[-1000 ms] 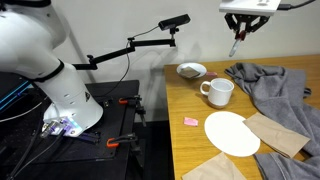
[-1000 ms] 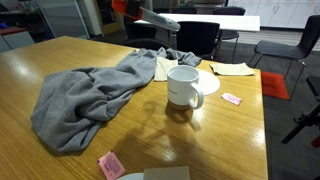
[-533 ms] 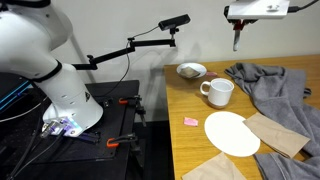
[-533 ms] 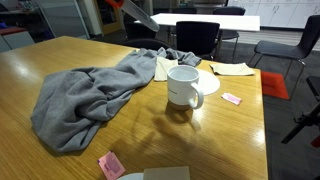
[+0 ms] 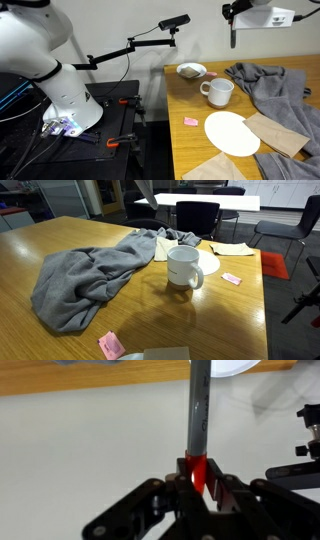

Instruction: Put the red marker inside the white mug

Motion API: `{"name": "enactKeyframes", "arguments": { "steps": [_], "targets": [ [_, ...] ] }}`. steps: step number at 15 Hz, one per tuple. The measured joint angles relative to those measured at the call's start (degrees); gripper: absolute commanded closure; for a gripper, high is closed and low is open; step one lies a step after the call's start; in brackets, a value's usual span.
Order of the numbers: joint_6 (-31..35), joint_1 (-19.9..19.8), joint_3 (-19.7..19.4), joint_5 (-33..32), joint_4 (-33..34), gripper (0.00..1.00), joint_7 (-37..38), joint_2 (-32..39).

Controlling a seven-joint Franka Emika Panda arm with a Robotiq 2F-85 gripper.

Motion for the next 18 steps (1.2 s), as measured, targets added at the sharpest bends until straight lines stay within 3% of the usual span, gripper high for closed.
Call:
{"name": "enactKeyframes", "arguments": {
  "steps": [8, 14, 15, 18],
  "targets": [
    [-12.48, 0.04, -5.80, 3.17, -0.07, 0.94, -5.06, -0.08],
    [-15.67, 0.03, -8.34, 3.75, -1.45, 0.94, -7.58, 0.08],
    [-15.67, 0.03, -8.63, 3.76, -1.88, 0.78, -8.07, 0.17],
    [-15.67, 0.11, -8.97, 3.75, -2.03, 0.78, -8.11, 0.54]
  ]
}}
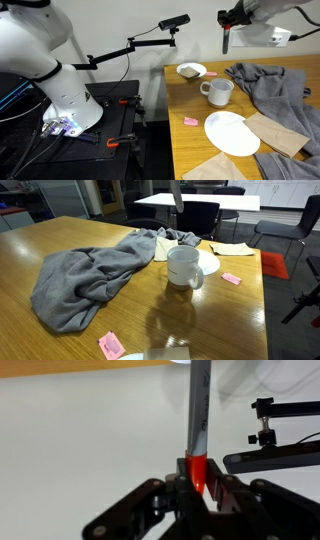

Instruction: Put the red marker inside the white mug

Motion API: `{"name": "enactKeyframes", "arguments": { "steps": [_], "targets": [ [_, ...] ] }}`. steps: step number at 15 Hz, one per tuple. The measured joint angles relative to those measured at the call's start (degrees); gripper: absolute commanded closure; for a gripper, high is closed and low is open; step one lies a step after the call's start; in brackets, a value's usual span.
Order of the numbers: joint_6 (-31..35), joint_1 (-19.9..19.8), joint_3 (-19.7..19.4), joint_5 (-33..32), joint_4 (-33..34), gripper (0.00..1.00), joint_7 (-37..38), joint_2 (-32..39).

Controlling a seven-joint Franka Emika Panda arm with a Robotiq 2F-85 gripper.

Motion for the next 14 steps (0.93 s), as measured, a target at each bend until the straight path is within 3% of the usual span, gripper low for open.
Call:
{"name": "enactKeyframes", "arguments": {
  "steps": [1, 2, 10, 14],
  "targets": [
    [0.00, 0.06, 0.00, 0.00, 0.00, 0.78, 0.00, 0.02],
    [0.00, 0.12, 0.00, 0.00, 0.01, 0.94, 0.00, 0.01],
    [-0.53, -0.08, -1.24, 0.05, 0.00, 0.94, -0.69, 0.42],
    [-5.59, -1.61, -3.19, 1.48, -0.06, 0.94, -5.20, 0.86]
  ]
}}
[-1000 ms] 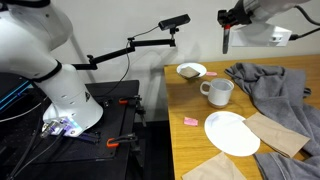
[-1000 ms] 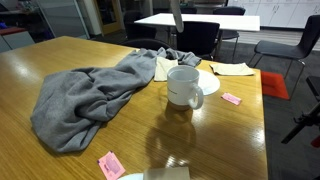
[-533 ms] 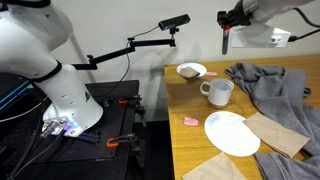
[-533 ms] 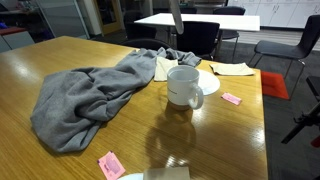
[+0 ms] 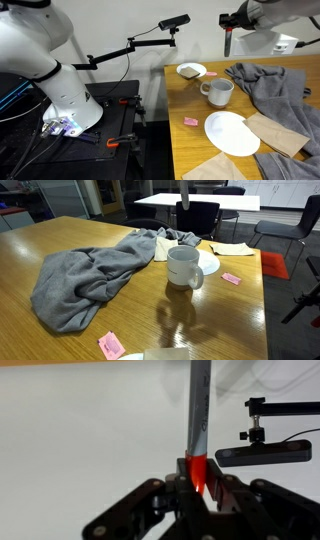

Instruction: Put the red marker inside the white mug

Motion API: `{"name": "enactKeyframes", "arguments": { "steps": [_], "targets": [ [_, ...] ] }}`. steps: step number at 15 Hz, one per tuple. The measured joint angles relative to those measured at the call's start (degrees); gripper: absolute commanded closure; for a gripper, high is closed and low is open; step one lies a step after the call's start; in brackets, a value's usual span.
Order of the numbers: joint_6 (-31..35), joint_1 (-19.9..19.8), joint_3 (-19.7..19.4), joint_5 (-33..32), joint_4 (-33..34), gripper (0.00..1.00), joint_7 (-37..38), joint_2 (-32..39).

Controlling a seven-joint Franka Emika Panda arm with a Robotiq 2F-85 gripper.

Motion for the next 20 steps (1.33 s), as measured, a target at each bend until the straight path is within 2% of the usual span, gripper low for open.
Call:
{"name": "enactKeyframes", "arguments": {
  "steps": [4, 7, 20],
  "targets": [
    [-5.73, -1.65, -1.46, 1.23, 0.07, 0.94, -3.82, 1.94],
    [-7.66, -2.02, -2.06, 1.66, 0.20, 0.94, -5.10, 4.08],
    [-7.44, -2.40, -2.27, 4.08, 0.70, 0.94, -9.34, 10.86]
  ]
}}
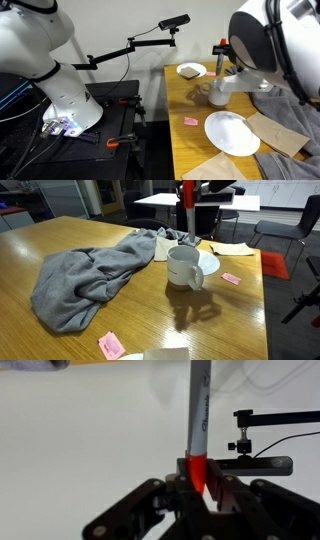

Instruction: Put the red marker inside the white mug

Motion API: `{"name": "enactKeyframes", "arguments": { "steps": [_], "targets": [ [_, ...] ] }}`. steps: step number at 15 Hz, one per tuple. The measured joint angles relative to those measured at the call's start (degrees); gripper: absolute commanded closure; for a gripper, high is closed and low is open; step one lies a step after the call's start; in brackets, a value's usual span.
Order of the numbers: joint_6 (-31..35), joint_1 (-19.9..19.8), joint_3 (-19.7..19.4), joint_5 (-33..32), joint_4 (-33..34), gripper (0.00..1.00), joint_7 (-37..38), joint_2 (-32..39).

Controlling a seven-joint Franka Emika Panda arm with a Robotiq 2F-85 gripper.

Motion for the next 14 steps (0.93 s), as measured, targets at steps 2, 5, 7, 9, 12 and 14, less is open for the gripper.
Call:
{"name": "enactKeyframes", "arguments": {
  "steps": [2, 5, 7, 9, 12, 14],
  "targets": [
    [0.41, -0.04, -0.04, 0.33, 0.03, 0.94, -0.06, 0.65],
    [2.10, -0.04, -0.06, 0.81, 0.04, 0.94, -0.19, 1.60],
    [3.79, -0.02, -0.06, 1.08, 0.04, 0.94, -0.71, 2.29],
    [5.66, 0.01, -0.06, 1.59, 0.04, 0.94, -1.43, 3.02],
    [7.54, 0.01, -0.06, 3.38, 0.03, 0.94, -3.15, 4.15],
    [7.79, 0.01, -0.06, 4.55, 0.02, 0.94, -4.02, 4.98]
  ]
}}
